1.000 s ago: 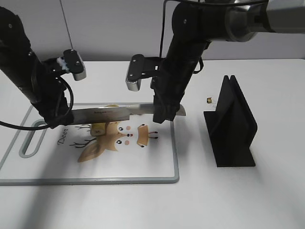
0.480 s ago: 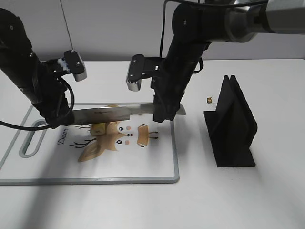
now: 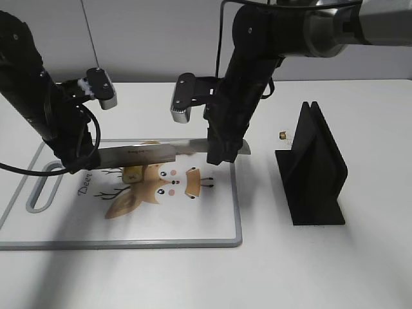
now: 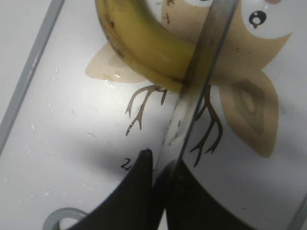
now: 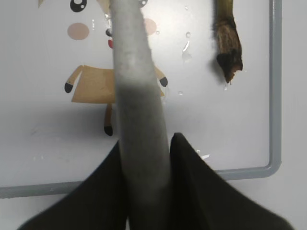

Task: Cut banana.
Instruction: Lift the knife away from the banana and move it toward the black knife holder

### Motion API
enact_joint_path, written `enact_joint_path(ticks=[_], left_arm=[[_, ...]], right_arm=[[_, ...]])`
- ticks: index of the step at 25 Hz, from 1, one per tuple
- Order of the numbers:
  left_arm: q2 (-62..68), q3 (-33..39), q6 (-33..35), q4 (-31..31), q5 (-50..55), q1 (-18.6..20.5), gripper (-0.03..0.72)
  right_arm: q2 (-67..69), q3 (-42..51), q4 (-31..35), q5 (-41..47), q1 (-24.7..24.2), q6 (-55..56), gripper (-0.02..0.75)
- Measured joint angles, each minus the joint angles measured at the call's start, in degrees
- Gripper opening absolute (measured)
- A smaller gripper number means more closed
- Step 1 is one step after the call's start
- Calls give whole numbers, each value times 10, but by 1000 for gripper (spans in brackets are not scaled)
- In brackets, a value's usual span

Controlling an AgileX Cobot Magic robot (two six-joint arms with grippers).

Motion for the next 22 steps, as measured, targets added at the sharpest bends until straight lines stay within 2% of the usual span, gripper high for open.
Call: enact_joint_path(ticks=[13, 22], left_arm=[[15, 0, 0, 0, -18, 1, 45], [38, 40, 2, -7, -91, -1, 48]], right_arm=[[17, 0, -5, -18, -1, -13, 186], [48, -3, -7, -33, -2, -17, 186]])
